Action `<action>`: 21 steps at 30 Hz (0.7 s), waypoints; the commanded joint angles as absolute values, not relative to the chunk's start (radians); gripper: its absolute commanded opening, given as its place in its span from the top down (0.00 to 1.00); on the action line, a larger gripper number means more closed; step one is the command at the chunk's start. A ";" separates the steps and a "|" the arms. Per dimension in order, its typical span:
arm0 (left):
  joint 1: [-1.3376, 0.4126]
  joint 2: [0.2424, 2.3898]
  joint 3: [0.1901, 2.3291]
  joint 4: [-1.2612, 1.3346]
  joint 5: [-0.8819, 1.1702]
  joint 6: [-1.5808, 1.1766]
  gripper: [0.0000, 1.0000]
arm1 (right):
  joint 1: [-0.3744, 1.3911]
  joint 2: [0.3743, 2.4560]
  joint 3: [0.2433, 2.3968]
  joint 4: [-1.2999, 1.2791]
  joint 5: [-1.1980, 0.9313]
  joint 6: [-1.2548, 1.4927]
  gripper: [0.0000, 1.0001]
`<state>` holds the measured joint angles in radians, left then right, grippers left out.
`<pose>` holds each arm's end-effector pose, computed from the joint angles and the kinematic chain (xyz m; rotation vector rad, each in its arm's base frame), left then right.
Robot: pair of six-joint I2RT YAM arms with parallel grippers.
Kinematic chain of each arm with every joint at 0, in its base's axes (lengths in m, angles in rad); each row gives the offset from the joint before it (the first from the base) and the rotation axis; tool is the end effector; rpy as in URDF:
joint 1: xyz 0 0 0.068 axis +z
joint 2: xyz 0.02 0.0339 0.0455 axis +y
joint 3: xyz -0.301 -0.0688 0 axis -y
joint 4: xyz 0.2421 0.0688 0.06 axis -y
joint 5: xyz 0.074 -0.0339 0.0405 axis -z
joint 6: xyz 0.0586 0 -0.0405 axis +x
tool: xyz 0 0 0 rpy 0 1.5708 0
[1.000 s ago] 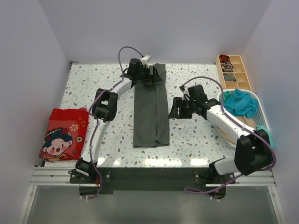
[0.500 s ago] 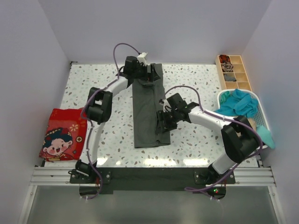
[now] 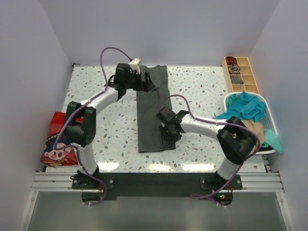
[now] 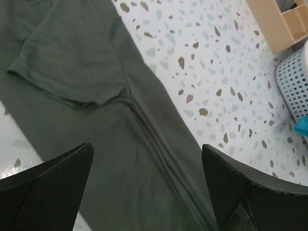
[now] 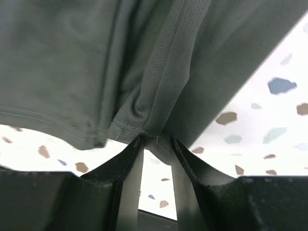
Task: Fold and stack the t-shirts
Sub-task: Grab the bottom of the folded rectangular tshirt with both arms
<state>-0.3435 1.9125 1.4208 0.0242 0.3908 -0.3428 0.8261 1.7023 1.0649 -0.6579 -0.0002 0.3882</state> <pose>0.4417 -0.1817 0.2779 0.2548 2.0858 -0.8207 0.2208 0.2396 0.1884 -0.6314 2.8372 0.2301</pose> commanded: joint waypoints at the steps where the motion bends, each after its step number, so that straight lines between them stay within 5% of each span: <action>1: -0.347 1.842 1.312 0.008 0.301 -0.296 0.00 | 0.868 1.684 1.066 -0.750 0.159 0.405 0.69; 4: -0.350 1.813 1.281 -0.031 0.265 -0.304 0.00 | 0.884 1.681 1.055 -0.750 0.153 0.407 0.63; 11: -0.371 1.599 1.109 -0.061 0.144 -0.351 0.00 | 0.873 1.442 1.049 -0.730 0.219 0.433 0.30; 16: -0.371 1.392 0.898 -0.130 0.045 -0.411 0.00 | 0.718 1.329 0.988 -0.646 0.114 0.449 0.25; 21: -0.379 1.206 0.683 -0.089 0.150 -0.532 0.00 | 0.467 1.322 0.830 -0.430 -0.232 0.454 0.27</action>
